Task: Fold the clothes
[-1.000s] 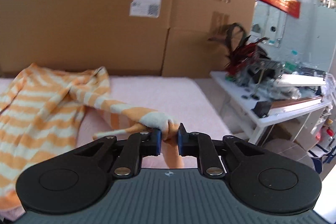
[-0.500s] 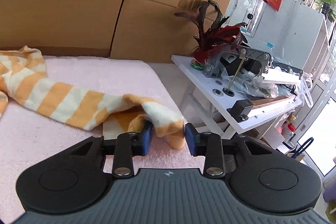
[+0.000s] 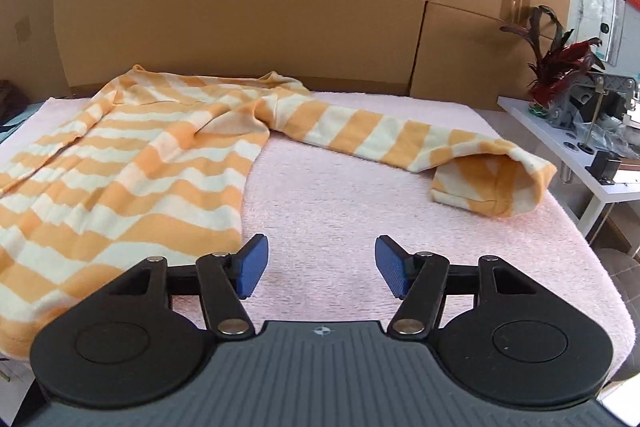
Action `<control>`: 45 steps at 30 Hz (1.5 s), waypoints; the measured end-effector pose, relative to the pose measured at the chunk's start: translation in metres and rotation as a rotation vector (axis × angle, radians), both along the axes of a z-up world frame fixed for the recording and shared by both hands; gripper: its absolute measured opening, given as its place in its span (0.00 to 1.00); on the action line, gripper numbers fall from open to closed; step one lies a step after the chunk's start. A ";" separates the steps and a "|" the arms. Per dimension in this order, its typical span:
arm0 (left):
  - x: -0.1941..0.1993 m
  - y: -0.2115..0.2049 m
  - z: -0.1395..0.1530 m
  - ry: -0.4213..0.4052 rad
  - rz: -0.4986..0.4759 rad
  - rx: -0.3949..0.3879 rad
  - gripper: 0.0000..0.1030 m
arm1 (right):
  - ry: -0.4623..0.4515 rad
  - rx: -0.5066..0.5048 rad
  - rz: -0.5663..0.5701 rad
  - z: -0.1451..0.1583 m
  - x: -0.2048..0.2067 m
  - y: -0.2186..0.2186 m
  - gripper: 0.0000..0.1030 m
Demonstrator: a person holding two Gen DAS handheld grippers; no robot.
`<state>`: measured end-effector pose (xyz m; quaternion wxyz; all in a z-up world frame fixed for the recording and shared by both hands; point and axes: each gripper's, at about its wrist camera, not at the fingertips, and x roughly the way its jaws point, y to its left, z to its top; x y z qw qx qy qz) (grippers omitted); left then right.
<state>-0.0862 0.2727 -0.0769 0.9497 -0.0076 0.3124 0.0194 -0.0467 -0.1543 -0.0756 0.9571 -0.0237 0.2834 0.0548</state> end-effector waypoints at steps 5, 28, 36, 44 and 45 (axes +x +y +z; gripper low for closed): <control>0.000 -0.009 0.000 -0.028 0.018 0.065 0.01 | -0.011 0.034 0.016 0.002 0.006 0.008 0.61; -0.047 0.018 0.036 -0.045 -0.093 0.302 0.59 | 0.080 0.022 0.201 0.011 -0.022 -0.014 0.61; -0.062 -0.069 0.010 -0.022 -0.418 0.212 0.67 | 0.122 -0.078 0.475 0.003 -0.050 0.021 0.61; -0.056 -0.087 0.006 0.030 -0.455 0.136 0.27 | 0.049 0.020 0.436 -0.005 -0.058 0.031 0.61; -0.059 -0.090 0.006 0.025 -0.460 0.146 0.31 | 0.034 0.032 0.426 -0.006 -0.058 0.033 0.61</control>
